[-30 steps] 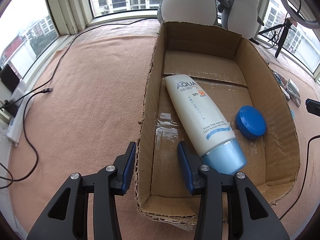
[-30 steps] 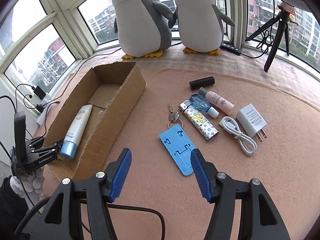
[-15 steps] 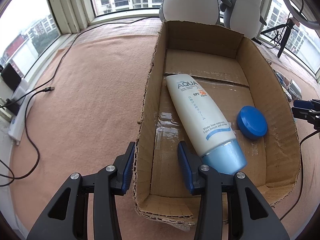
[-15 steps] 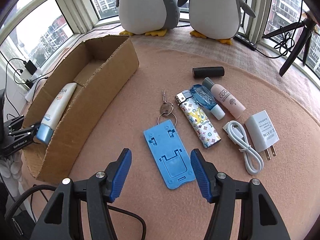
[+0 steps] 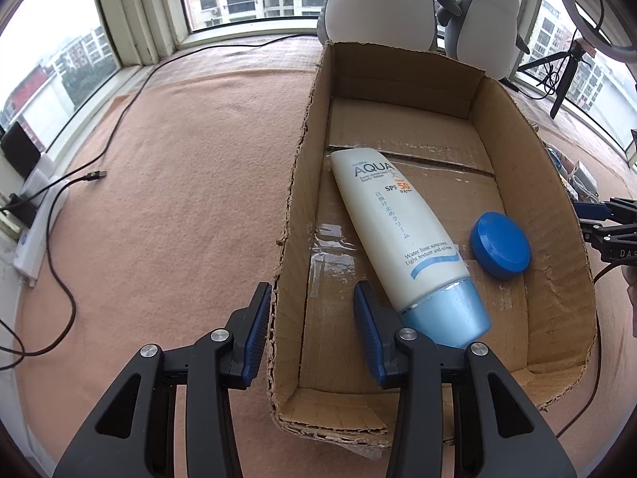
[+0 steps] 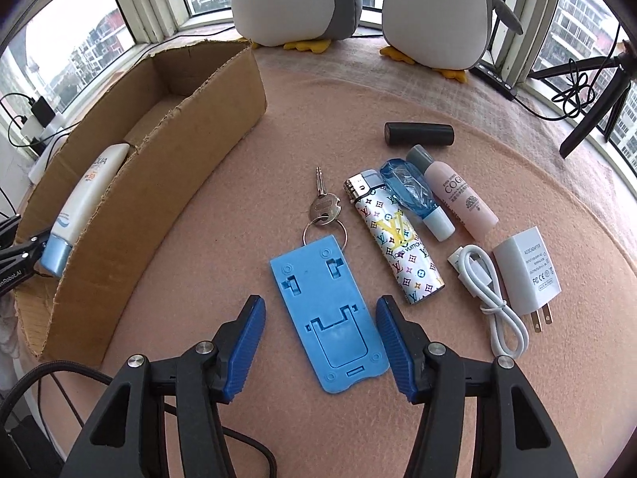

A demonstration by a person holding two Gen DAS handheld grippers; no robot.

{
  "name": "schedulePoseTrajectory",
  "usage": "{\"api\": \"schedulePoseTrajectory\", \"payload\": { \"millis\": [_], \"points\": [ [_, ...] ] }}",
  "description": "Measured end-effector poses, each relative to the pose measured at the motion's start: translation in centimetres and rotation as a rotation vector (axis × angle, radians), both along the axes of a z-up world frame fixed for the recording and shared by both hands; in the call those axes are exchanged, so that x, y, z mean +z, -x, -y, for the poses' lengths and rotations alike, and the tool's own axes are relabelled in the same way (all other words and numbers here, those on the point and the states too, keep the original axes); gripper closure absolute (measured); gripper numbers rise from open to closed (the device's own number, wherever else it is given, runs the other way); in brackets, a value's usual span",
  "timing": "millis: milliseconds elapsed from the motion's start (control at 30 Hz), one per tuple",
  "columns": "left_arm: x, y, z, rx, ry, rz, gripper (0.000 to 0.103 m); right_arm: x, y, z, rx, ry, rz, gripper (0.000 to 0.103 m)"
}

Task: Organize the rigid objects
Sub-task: 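Move the right tool back toward the blue phone stand, then grasp the blue phone stand with the right tool and lift it, then carry the blue phone stand into the box and release it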

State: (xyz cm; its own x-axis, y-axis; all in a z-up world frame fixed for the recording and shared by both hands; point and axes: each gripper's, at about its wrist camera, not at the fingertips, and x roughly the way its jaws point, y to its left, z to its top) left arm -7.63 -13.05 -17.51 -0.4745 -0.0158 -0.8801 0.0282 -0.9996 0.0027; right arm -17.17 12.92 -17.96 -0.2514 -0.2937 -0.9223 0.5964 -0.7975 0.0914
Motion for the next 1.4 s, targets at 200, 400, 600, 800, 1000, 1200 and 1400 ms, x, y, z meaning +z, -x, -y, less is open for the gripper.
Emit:
{"api": "schedulePoseTrajectory", "payload": {
  "millis": [200,400,600,800,1000,1200,1400],
  "points": [
    [0.0,0.0,0.2,-0.003,-0.009,-0.003,0.063,0.0,-0.6,0.1,-0.005,0.010,0.012,0.059],
    [0.0,-0.1,0.2,-0.005,-0.012,-0.005,0.063,0.0,-0.6,0.4,0.003,0.000,-0.002,0.059],
    [-0.1,-0.1,0.1,-0.002,-0.017,-0.006,0.063,0.0,-0.7,1.3,0.045,-0.045,-0.015,0.059],
    [0.0,-0.2,0.2,0.002,-0.029,-0.009,0.063,0.1,-1.2,1.3,0.033,-0.062,-0.018,0.069],
    [0.0,-0.2,0.3,0.000,-0.035,-0.011,0.063,1.0,-1.7,0.1,-0.067,0.010,-0.020,0.070],
    [-0.1,-0.2,0.4,-0.003,-0.043,-0.014,0.063,4.0,-2.8,1.0,-0.088,0.078,-0.070,0.070],
    [-0.1,-0.2,0.4,-0.013,-0.042,-0.015,0.062,7.5,-3.0,3.9,-0.061,0.153,-0.117,0.070]
  ]
}}
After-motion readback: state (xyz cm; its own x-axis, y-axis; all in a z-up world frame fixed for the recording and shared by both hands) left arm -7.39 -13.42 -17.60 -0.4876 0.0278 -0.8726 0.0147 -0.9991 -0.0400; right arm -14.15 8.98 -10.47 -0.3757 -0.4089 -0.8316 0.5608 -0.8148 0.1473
